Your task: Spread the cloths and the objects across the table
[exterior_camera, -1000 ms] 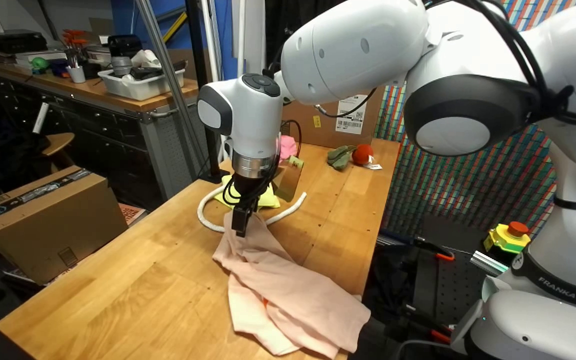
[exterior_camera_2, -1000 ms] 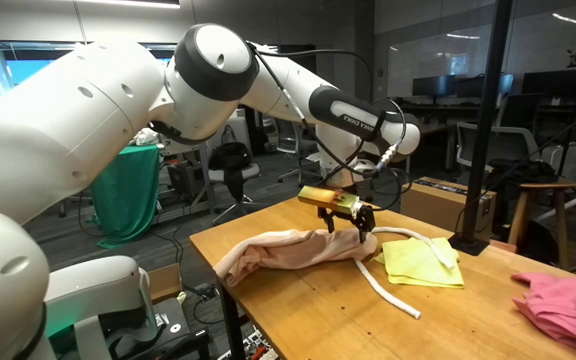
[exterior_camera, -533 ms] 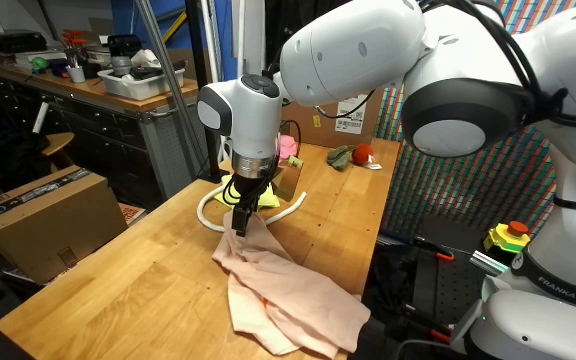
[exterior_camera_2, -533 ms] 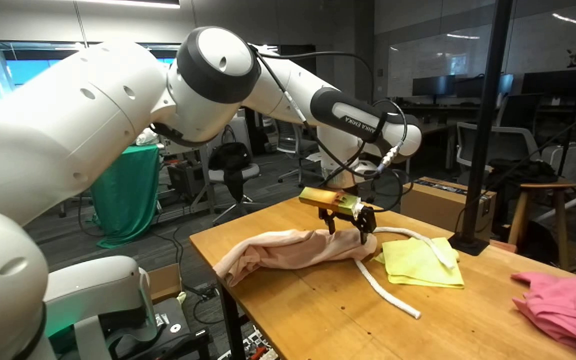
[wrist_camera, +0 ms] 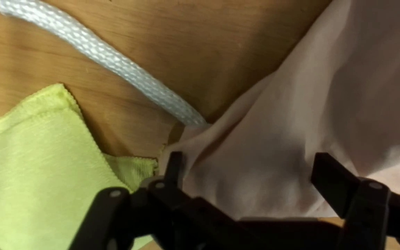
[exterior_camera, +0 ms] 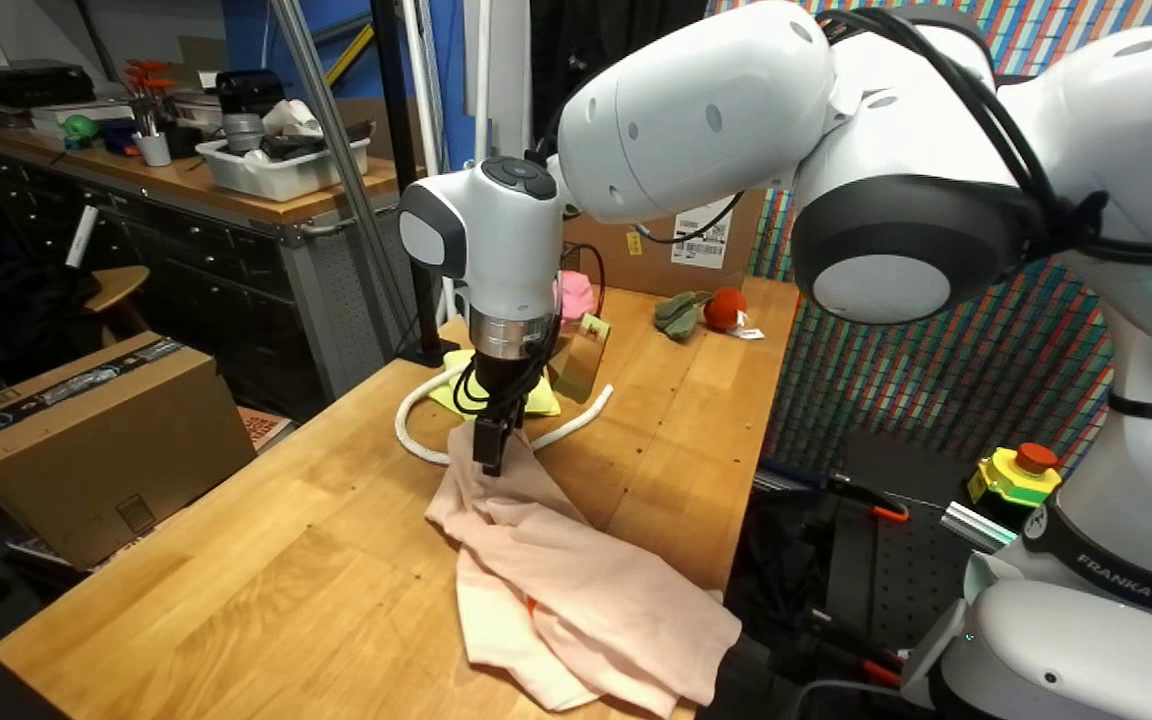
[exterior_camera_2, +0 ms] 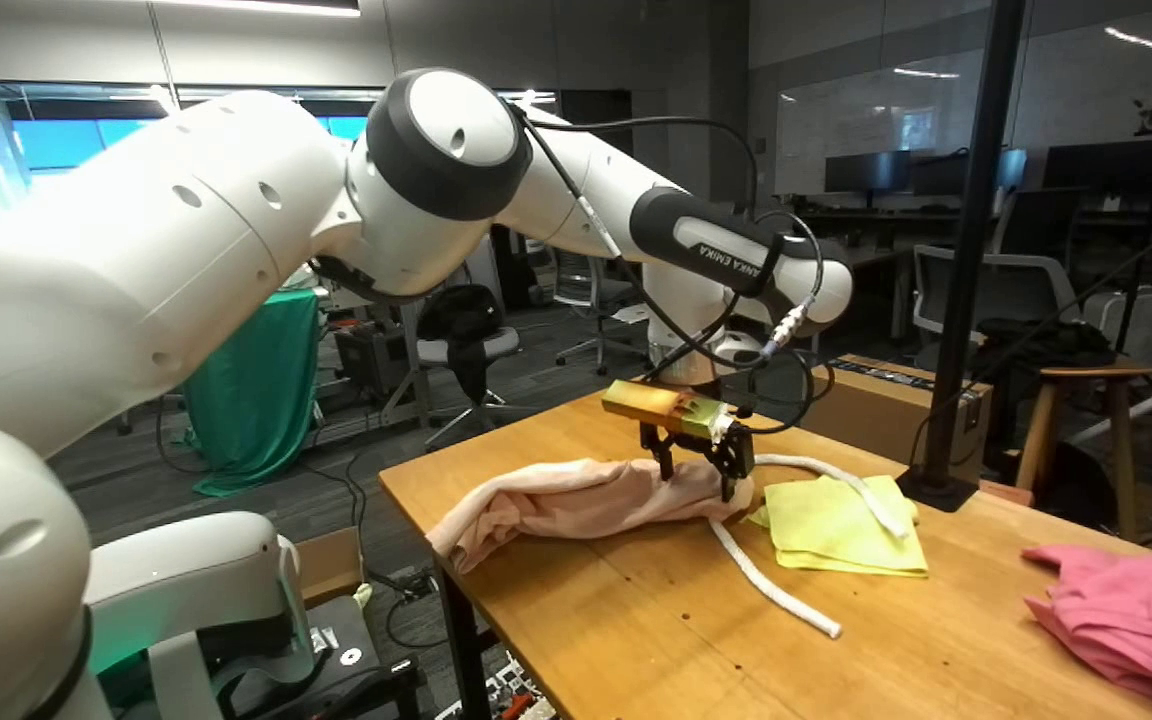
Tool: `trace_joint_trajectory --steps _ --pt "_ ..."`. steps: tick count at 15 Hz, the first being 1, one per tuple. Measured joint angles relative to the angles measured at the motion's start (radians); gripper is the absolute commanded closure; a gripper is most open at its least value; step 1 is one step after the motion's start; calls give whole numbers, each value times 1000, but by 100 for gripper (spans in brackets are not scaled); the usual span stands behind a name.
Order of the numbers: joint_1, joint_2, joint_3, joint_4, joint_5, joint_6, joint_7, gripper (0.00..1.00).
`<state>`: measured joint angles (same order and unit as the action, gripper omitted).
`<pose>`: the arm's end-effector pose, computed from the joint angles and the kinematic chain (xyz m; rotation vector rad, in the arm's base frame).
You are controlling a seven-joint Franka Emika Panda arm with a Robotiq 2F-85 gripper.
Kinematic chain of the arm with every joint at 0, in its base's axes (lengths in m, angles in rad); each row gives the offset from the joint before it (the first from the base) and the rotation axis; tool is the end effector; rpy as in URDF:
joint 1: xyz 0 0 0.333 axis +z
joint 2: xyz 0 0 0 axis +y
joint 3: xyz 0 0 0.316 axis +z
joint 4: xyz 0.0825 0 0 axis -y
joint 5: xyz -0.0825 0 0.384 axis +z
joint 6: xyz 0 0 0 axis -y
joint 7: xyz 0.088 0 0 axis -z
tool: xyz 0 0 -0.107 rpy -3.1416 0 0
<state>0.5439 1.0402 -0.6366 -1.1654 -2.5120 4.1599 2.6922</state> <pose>0.5890 0.1339 0.2134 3.0871 0.5129 0.1582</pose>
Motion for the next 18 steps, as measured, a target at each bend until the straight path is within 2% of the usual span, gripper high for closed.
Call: trace_joint_trajectory --steps 7,8,11,14,18 --pt "-6 6 1 14 0 2 0 88" --pt "-6 6 1 16 0 3 0 92" --pt "-6 6 1 20 0 3 0 98" --pt "-6 6 1 21 0 4 0 94" --pt "2 3 -6 21 0 4 0 95"
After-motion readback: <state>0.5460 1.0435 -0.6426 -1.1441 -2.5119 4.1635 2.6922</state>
